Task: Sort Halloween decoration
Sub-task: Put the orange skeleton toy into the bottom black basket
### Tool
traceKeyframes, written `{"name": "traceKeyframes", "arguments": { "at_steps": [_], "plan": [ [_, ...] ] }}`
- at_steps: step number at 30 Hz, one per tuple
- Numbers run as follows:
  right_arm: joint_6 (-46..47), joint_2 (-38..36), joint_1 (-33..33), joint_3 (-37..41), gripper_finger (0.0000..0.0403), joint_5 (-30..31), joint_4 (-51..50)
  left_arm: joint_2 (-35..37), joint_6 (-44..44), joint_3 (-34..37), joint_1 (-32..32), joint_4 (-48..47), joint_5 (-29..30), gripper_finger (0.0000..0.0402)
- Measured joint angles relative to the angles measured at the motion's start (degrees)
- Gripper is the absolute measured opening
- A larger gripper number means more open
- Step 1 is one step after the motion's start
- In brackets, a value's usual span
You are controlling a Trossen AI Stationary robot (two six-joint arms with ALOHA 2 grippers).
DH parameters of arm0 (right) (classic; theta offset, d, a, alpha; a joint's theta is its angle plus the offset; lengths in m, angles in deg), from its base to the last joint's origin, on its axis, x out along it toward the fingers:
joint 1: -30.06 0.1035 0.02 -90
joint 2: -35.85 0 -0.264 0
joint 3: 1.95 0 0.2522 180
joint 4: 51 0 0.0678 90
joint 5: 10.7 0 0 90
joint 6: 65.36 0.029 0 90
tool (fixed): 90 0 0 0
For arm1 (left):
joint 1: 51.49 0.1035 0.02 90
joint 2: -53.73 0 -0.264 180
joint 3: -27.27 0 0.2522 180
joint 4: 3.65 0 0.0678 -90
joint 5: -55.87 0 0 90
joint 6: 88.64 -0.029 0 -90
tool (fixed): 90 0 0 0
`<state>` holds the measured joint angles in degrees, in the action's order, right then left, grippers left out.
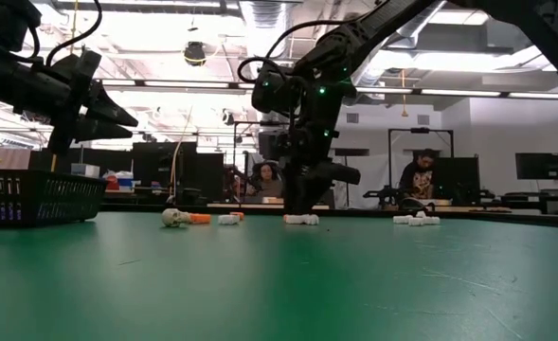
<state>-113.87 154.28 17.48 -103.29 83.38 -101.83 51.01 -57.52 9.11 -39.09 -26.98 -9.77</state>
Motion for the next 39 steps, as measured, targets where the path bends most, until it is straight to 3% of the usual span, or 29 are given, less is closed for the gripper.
{"name": "traceKeyframes", "arguments": {
  "at_steps": [18, 29, 39],
  "plan": [
    [0.7, -0.1, 0.6, 0.0, 0.0008, 0.0, -0.3, 0.0, 0.2, 0.0, 0.0, 0.0, -1.6, 0.0126],
    [5.0, -0.3, 0.6, -0.2, 0.0003, 0.2, -1.0, 0.0, 0.2, 0.0, 0.0, 0.0, -1.7, 0.0126],
    [6.8, -0.8, 1.0, -8.5, 0.0001, 0.3, -9.0, 0.0, 0.2, 0.0, 0.0, 0.0, -1.8, 0.0126]
  ]
}}
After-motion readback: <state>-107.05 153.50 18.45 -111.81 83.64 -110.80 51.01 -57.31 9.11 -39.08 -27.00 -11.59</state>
